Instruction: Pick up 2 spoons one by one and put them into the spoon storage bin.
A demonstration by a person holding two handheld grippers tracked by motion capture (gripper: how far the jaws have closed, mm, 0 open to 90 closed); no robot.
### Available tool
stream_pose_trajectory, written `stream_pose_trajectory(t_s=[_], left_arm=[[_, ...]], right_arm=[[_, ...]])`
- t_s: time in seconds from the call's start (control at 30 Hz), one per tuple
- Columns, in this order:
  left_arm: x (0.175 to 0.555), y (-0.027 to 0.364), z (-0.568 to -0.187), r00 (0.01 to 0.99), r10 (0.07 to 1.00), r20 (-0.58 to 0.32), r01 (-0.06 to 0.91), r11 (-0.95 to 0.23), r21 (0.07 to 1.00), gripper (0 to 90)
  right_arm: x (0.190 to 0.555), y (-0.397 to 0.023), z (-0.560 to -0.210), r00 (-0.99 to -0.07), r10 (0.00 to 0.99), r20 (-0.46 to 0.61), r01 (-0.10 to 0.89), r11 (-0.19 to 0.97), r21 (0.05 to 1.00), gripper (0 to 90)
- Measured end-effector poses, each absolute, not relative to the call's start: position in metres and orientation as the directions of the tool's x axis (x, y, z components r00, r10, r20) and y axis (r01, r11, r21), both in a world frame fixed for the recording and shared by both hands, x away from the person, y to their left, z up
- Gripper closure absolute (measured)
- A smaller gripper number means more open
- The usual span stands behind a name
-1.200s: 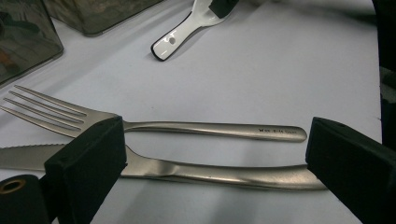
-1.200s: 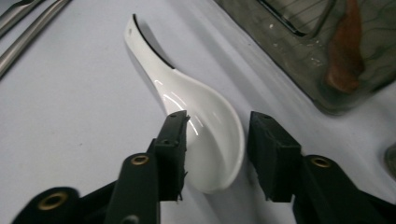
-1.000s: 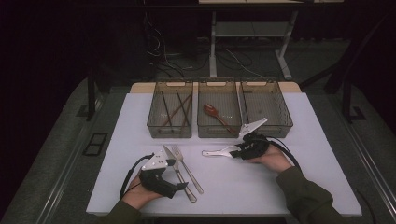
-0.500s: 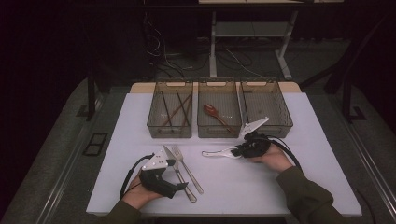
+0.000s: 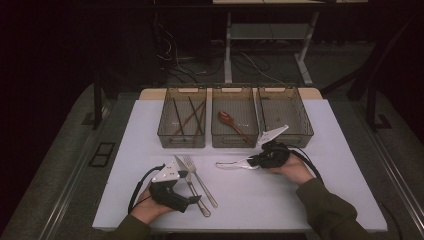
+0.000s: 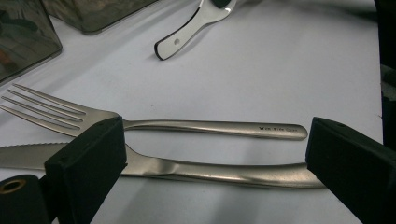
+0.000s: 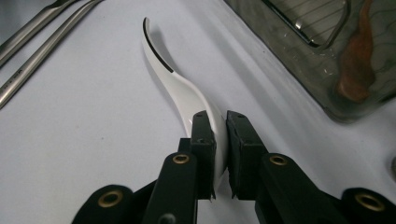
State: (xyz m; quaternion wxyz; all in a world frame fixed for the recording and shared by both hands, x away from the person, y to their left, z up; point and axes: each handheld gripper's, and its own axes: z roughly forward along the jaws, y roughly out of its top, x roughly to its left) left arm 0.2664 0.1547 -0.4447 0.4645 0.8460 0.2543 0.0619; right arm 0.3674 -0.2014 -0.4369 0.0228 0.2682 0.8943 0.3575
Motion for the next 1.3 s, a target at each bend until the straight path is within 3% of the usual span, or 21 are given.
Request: stream_pose_trajectory(t_s=[1.3], left_arm=[[0.266,0.154,-0.445,0.863,0.489,-0.126,0.371,-0.444,0.815,4.5]], right_arm=[[0.370,-0.224,-0.385,-0.821,0.559,0.114,0.420,0.456,0.785,81.4]])
